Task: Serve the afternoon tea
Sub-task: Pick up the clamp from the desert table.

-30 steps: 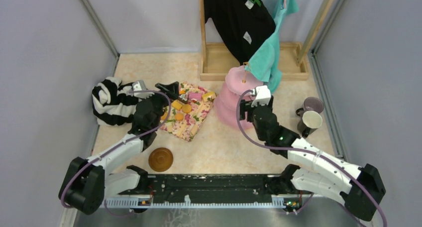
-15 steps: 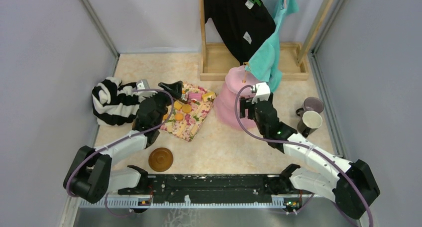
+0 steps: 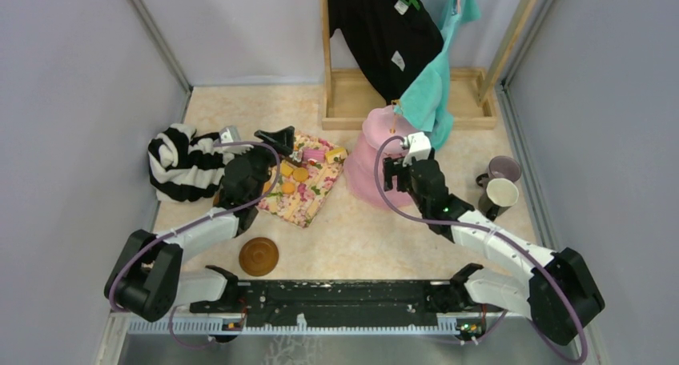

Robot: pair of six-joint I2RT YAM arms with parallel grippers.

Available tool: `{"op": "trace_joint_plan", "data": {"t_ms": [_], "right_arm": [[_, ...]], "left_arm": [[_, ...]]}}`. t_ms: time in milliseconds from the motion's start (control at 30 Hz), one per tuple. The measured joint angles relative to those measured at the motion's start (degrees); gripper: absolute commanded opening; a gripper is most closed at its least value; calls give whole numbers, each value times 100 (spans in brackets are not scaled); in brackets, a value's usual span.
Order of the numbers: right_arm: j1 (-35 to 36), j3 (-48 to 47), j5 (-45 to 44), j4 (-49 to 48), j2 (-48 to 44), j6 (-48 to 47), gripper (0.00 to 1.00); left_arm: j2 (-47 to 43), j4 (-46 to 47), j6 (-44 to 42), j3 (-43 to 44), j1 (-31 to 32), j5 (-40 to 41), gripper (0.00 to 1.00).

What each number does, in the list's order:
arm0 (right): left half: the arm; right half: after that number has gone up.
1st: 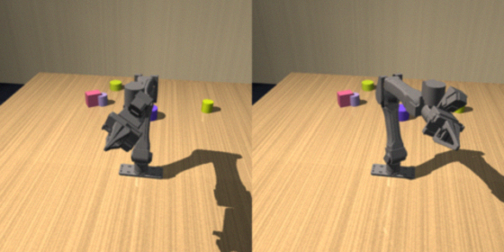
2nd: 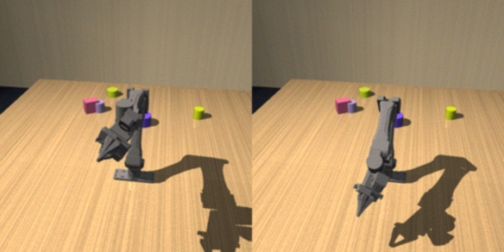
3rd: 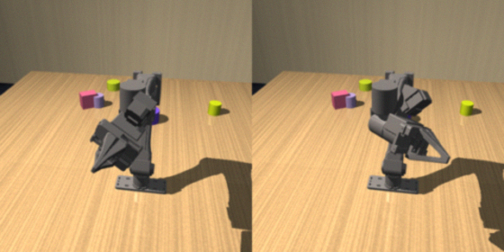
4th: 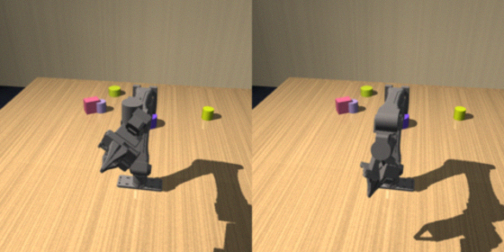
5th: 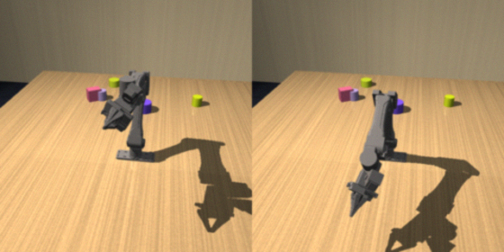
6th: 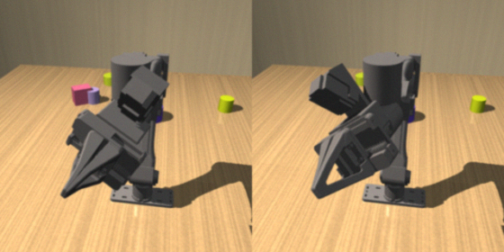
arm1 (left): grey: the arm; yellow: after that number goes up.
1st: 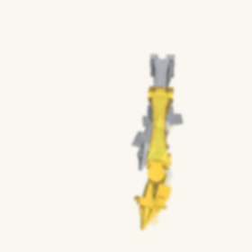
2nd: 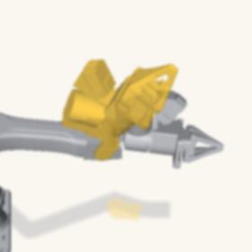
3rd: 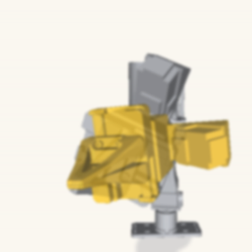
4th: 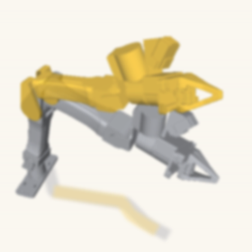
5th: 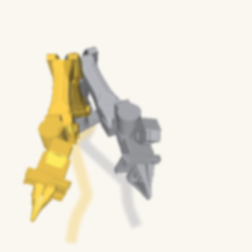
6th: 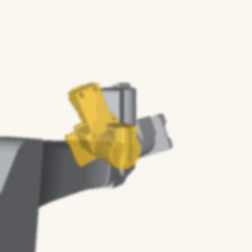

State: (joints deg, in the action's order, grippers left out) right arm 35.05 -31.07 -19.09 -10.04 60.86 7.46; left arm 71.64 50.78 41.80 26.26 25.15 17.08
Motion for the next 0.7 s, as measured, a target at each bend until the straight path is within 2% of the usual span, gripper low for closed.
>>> {"op": "trace_joint_plan", "data": {"t_ms": [700], "right_arm": [[-472, 2, 758, -251, 323, 24, 77]], "left_arm": [[35, 76, 81, 0, 0, -24, 99]]}}
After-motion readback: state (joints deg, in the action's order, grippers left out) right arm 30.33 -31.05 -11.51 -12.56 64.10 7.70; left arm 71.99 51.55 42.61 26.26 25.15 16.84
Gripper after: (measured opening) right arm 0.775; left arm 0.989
